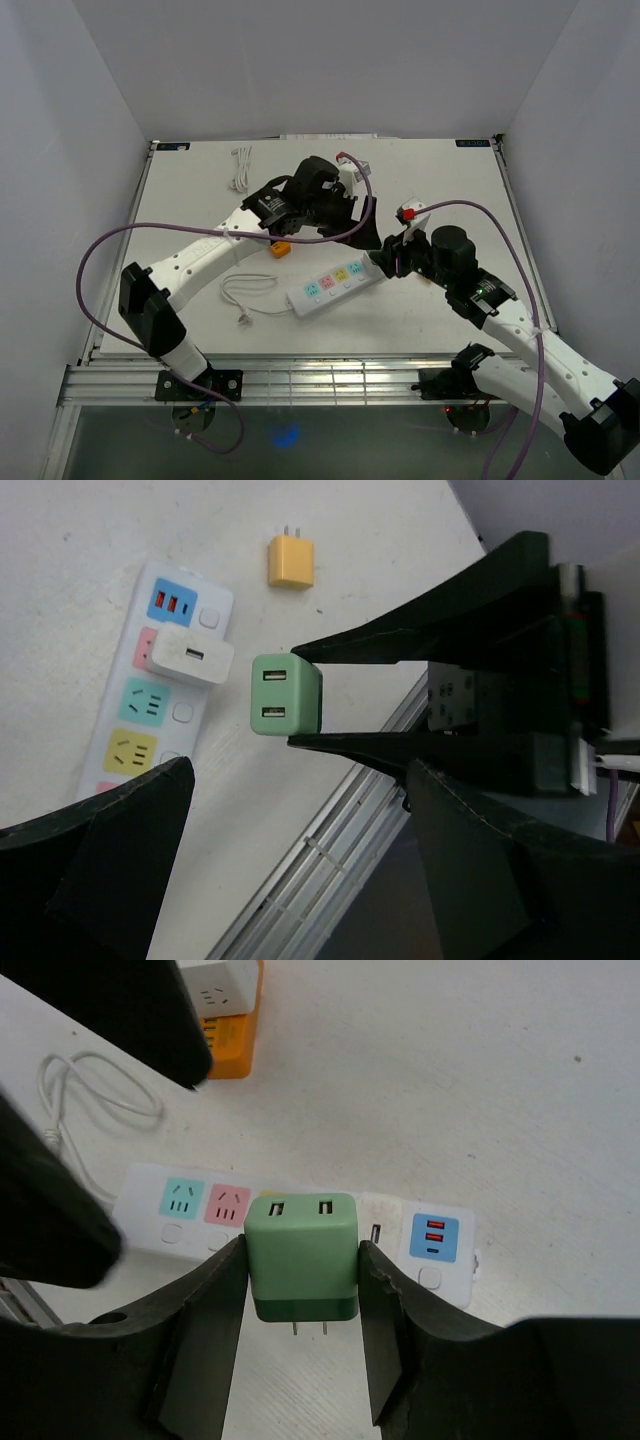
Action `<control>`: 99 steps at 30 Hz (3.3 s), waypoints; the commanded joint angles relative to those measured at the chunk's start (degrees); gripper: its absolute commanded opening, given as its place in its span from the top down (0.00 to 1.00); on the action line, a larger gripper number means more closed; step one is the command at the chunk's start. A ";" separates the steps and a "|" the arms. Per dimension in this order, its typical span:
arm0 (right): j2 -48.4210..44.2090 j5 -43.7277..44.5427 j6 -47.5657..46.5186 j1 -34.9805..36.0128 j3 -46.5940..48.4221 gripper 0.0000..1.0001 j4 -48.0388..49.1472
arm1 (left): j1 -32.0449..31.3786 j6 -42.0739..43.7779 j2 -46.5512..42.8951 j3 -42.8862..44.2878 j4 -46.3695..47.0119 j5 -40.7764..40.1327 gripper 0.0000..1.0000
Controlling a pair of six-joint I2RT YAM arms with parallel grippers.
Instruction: Insert the plug
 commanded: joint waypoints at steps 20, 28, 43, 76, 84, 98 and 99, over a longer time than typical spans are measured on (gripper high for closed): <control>-4.42 7.37 -8.01 8.78 -0.58 0.71 9.11 | 0.92 -4.16 7.71 4.85 -9.16 10.10 0.18; -4.24 6.05 -8.62 9.58 -0.67 0.71 9.11 | 0.93 -4.15 9.12 4.59 -8.98 11.60 0.27; -2.40 5.96 -9.15 10.81 -0.49 0.74 9.11 | 1.45 -4.33 9.56 4.94 -8.72 12.65 0.37; -12.85 21.67 -0.82 11.16 -8.05 0.13 14.66 | 2.95 13.14 3.59 -6.65 -3.19 -1.51 1.00; -8.81 31.18 4.03 9.93 -6.47 0.17 10.70 | 2.51 17.73 2.26 -11.67 3.85 -5.62 1.00; -8.99 33.82 8.51 6.41 -8.32 0.19 9.12 | -1.80 19.66 5.78 -12.28 8.94 -9.94 1.00; -8.99 34.86 8.78 6.15 -8.14 0.20 8.59 | -2.41 19.92 6.22 -12.11 9.55 -10.02 1.00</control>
